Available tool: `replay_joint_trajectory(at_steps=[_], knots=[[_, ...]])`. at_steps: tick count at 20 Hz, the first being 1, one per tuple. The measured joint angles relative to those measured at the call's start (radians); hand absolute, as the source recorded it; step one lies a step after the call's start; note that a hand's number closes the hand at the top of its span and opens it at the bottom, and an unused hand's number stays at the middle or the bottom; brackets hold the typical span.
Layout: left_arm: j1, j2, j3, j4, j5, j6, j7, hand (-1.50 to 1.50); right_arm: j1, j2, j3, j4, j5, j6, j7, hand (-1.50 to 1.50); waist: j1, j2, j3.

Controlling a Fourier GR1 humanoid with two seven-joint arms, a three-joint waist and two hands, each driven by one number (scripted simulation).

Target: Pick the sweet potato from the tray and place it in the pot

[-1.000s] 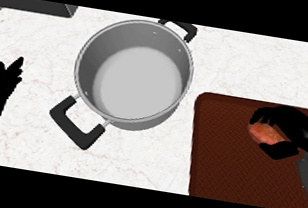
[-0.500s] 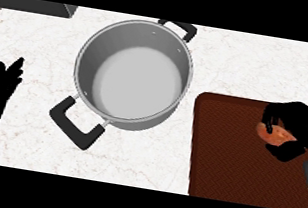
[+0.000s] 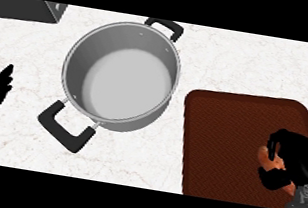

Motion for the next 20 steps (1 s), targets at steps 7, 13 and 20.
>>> replay_joint_trajectory(at_steps=[7,13,20], knots=[[-0.006,0.008,0.005,-0.004,0.005,-0.011,-0.004,0.00,0.121,0.122,0.121,-0.442,0.159,-0.035,0.257,1.50,0.011,0.003,0.001],[-0.018,0.003,-0.005,0.000,0.003,-0.021,-0.004,0.00,0.049,0.196,0.283,-0.746,0.274,-0.029,0.357,1.50,0.039,0.007,0.001],[-0.060,-0.018,-0.029,0.020,-0.016,-0.015,0.000,0.00,-0.290,0.259,0.468,-0.798,0.409,0.162,0.553,1.50,0.061,0.013,0.000]])
